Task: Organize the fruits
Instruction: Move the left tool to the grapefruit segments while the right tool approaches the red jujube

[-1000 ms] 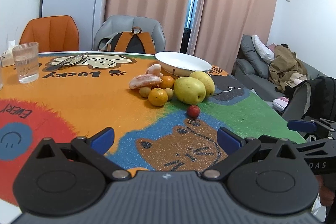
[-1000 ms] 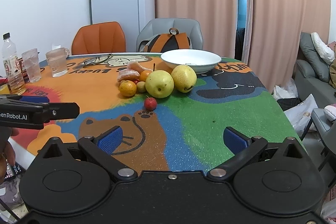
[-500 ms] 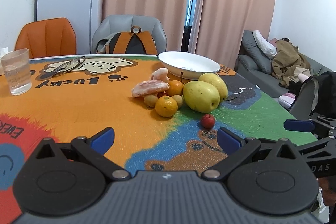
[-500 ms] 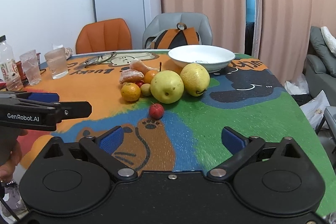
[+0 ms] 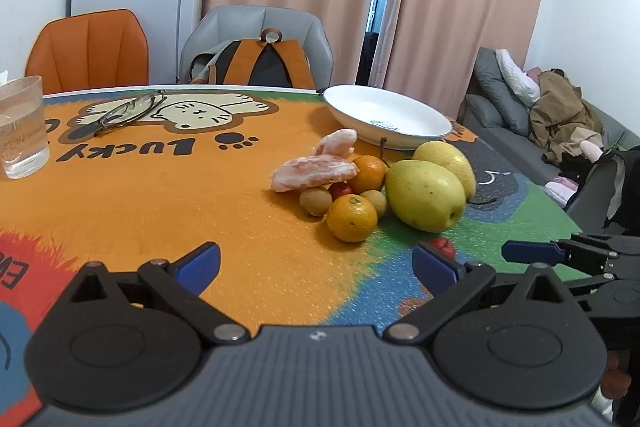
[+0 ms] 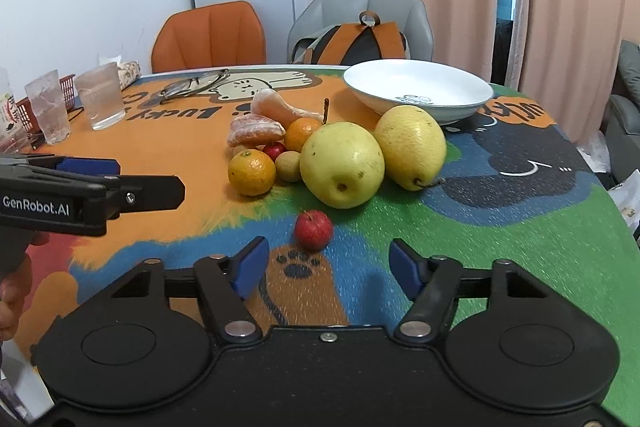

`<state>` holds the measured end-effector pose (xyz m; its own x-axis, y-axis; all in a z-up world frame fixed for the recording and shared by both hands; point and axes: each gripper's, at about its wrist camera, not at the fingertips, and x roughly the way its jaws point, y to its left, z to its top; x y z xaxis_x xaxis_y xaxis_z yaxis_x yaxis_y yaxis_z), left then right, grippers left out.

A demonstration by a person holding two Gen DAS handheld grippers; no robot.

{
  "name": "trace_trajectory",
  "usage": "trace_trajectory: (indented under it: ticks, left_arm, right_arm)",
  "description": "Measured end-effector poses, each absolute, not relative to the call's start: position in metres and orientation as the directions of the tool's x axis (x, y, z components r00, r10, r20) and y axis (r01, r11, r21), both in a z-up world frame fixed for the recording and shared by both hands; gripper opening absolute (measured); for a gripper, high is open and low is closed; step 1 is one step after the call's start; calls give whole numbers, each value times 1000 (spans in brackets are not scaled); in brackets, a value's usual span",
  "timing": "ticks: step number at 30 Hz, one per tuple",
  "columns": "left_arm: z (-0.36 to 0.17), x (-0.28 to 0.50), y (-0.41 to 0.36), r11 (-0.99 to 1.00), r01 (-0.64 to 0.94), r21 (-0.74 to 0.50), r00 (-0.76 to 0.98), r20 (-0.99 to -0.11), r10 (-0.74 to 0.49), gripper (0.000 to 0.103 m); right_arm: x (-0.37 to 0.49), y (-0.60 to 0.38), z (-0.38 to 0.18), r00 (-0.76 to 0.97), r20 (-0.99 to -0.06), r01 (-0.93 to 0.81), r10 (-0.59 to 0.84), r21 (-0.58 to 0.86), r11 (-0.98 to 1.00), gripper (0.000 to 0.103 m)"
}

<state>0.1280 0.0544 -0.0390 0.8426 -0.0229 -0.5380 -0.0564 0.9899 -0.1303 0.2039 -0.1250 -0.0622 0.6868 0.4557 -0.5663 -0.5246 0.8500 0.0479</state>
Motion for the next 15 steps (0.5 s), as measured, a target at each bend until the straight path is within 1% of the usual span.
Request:
trace_trajectory:
  ticks: [7,9,13,14,15]
  left_arm:
    - [-44,144,60,991,-57,-123,830,-557,-21,102]
    - [-44,147,61,991,-55,-119,829,-558,-21,102]
    - [-44,154,59,994,-44,-102,829,-559,-21,102]
    - [-44,156,59,995,-40,-96,829,-559,-20,102]
    - [-44,158,59,995,-37,-91,829,-559,-20,102]
  right_arm:
    - [220,-113,-67,658,-600,-540,455,45,841,49]
    - [223,-110,-69,655,-606,-543,452,39,839,43]
    - [227,-108,-69,650,-610,-550,453,34,834,38]
    - [228,-108,-69,652,-607,-551,454,31,834,33]
    - [228,-107,-69,653,-606,-553,455,29,833,25]
